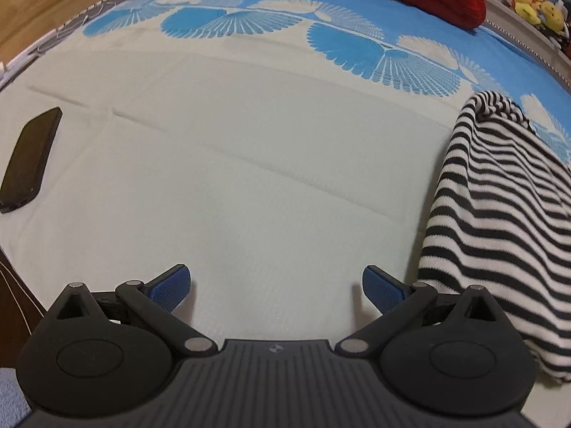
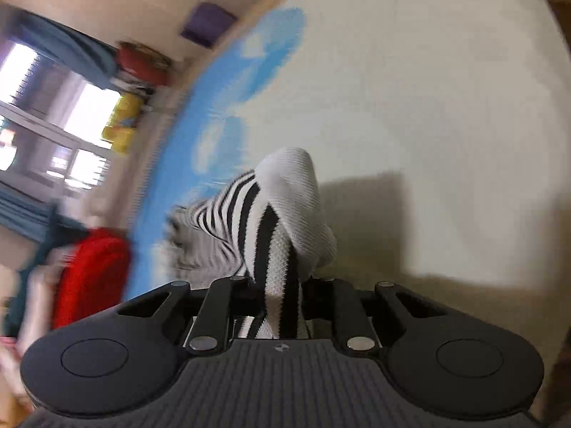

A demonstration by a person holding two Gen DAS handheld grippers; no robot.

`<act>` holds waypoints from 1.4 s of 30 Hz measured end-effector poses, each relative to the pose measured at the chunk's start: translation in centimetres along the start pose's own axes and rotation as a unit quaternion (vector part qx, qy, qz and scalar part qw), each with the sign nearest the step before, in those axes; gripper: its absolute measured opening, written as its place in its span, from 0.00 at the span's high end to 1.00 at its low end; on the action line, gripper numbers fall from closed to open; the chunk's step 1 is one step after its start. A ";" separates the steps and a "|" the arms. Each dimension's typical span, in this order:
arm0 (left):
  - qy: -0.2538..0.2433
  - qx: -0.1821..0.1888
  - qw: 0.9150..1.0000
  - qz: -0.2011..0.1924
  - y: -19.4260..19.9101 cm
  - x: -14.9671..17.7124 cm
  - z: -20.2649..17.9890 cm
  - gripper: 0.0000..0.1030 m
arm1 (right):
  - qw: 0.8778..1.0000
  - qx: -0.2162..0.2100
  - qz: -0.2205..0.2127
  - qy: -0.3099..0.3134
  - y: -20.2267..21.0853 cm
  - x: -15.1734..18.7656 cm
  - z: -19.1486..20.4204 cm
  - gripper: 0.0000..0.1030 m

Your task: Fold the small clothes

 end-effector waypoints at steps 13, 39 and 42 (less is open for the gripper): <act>0.049 -0.014 0.999 0.004 0.0 -0.6 1.8 0.00 | 0.834 -0.179 -0.067 0.517 7.4 22.4 18.1 0.84; 0.044 0.070 0.994 -0.072 3.2 -0.5 1.4 0.00 | 0.724 -0.200 0.097 0.653 11.8 32.0 11.9 0.66; 0.030 0.089 0.993 -0.066 3.2 -0.6 -0.6 0.00 | 0.748 -0.153 0.097 0.639 9.8 30.9 11.7 0.69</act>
Point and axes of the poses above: each gripper's, at about its wrist camera, not at the fingertips, and y roughly against the way its jaws point, z to its left, x to its underside, the point moved 3 cm from there along -y, roughly the way its jaws point, and after that the axes turned 14 degrees about -y, right-handed, at the moved point
